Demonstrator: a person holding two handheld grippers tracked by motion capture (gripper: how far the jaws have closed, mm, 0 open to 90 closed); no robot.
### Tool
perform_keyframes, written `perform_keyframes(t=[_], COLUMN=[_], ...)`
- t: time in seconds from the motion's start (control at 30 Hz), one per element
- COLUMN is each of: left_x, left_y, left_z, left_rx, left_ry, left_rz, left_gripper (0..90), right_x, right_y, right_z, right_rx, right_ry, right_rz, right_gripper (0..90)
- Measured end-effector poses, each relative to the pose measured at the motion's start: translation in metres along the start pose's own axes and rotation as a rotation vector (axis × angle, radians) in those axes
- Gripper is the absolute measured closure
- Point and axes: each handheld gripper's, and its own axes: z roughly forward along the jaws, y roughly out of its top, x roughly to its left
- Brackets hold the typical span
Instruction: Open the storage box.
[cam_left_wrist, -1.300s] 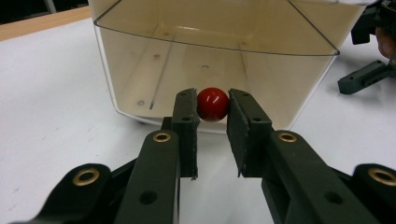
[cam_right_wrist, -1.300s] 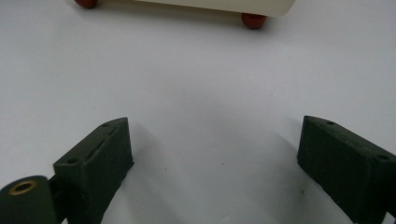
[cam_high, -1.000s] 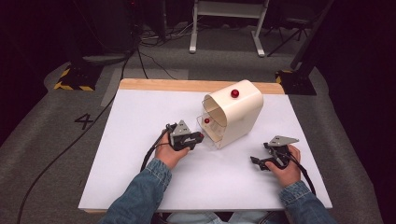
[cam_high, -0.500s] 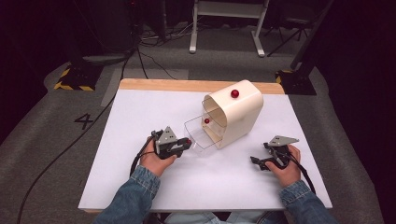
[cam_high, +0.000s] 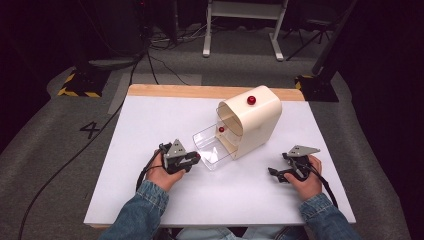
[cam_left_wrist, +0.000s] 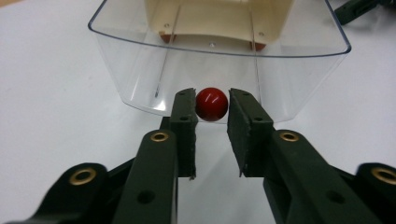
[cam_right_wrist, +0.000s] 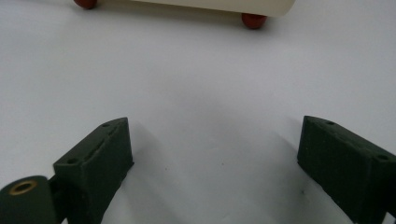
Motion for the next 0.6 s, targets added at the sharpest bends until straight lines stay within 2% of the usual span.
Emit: perform_keyframes(t=[0.13,0.4,0.43,0.47,0.53,0.6], left_x=[-0.001,-0.003,-0.003,-0.003,-0.003,-0.005], left_y=[-0.002,-0.001,0.003,0.004,0.009,0.015], left_z=[-0.001,-0.012,-0.015,-0.015,-0.017,-0.018], left_rx=[0.014,-0.031,-0.057,-0.06,-0.045,-0.057], left_ry=[0.002,-0.006,-0.008,-0.011,0.012,0.022], left_rz=[0.011,-0.02,-0.035,-0.045,-0.022,-0.009], left_gripper=[65.3,57.6,57.6,55.9,55.8,55.9], right_x=[0.0,0.0,0.0,0.0,0.0,0.0], right_y=[0.0,0.0,0.0,0.0,0.0,0.0], right_z=[0.0,0.0,0.0,0.0,0.0,0.0], right_rx=[0.0,0.0,0.0,0.0,0.0,0.0], right_ry=[0.0,0.0,0.0,0.0,0.0,0.0], right_rz=[0.0,0.0,0.0,0.0,0.0,0.0], right_gripper=[10.0,10.0,10.0,9.9,9.9,9.9])
